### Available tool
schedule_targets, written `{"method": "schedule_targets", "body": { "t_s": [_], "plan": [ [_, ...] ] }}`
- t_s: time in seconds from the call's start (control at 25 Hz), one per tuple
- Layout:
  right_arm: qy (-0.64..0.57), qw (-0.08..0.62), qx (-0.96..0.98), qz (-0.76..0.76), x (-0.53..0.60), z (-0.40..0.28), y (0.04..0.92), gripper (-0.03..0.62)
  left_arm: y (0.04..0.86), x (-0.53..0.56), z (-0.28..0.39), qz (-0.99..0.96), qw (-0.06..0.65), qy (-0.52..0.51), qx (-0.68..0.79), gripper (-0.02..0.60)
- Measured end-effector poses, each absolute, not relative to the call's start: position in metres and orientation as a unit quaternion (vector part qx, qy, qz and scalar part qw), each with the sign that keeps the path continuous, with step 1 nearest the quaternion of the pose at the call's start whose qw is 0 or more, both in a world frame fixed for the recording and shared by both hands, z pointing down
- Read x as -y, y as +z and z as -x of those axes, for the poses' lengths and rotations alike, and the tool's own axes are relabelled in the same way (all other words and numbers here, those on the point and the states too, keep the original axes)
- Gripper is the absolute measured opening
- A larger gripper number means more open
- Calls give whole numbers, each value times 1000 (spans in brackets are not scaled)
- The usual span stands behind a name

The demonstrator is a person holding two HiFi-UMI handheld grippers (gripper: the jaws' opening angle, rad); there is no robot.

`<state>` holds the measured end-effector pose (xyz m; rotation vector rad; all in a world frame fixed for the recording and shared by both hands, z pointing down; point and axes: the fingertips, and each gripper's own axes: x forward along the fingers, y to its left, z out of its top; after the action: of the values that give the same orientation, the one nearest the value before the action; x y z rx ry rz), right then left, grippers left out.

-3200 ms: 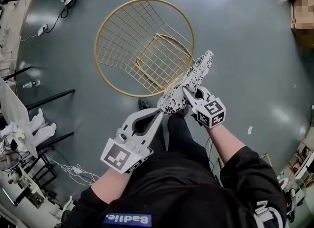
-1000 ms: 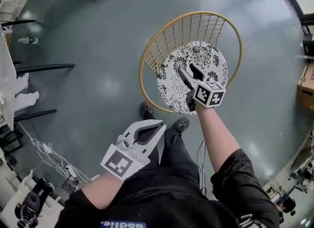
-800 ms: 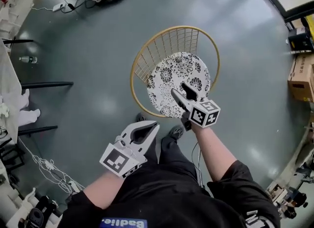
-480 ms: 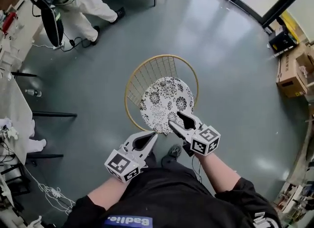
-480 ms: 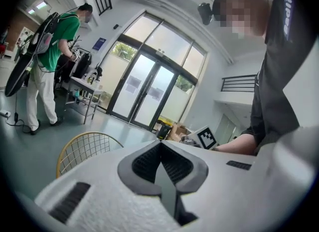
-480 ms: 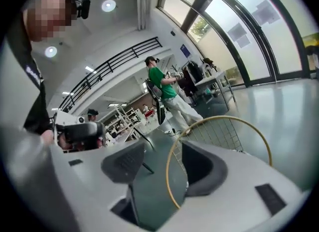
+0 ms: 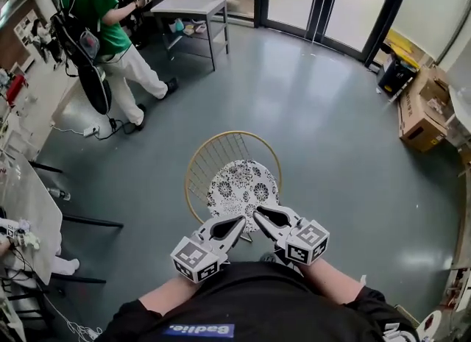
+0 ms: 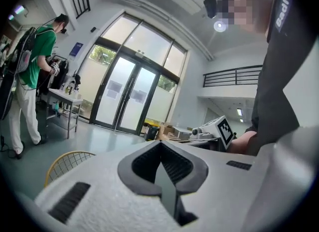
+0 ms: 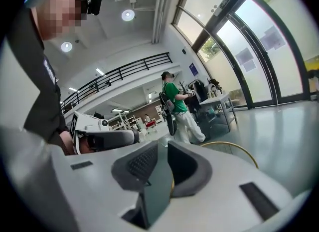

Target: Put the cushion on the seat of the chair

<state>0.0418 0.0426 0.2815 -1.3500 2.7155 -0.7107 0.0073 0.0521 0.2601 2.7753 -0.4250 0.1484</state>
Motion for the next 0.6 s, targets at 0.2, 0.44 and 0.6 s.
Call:
{"method": "schedule_targets", "body": {
  "t_s": [0.2, 0.44, 0.6],
  "plan": [
    [-191, 17, -879, 436, -60, -45, 259, 55, 245, -60, -15, -980, 137, 49, 137, 15],
    [-159, 15, -887, 434, -76, -48, 249, 46, 234, -72, -23, -983, 128, 36, 128, 15],
    [-159, 14, -893, 422, -90, -51, 246, 43, 233, -86, -30, -984, 126, 42, 122, 17]
  ]
}}
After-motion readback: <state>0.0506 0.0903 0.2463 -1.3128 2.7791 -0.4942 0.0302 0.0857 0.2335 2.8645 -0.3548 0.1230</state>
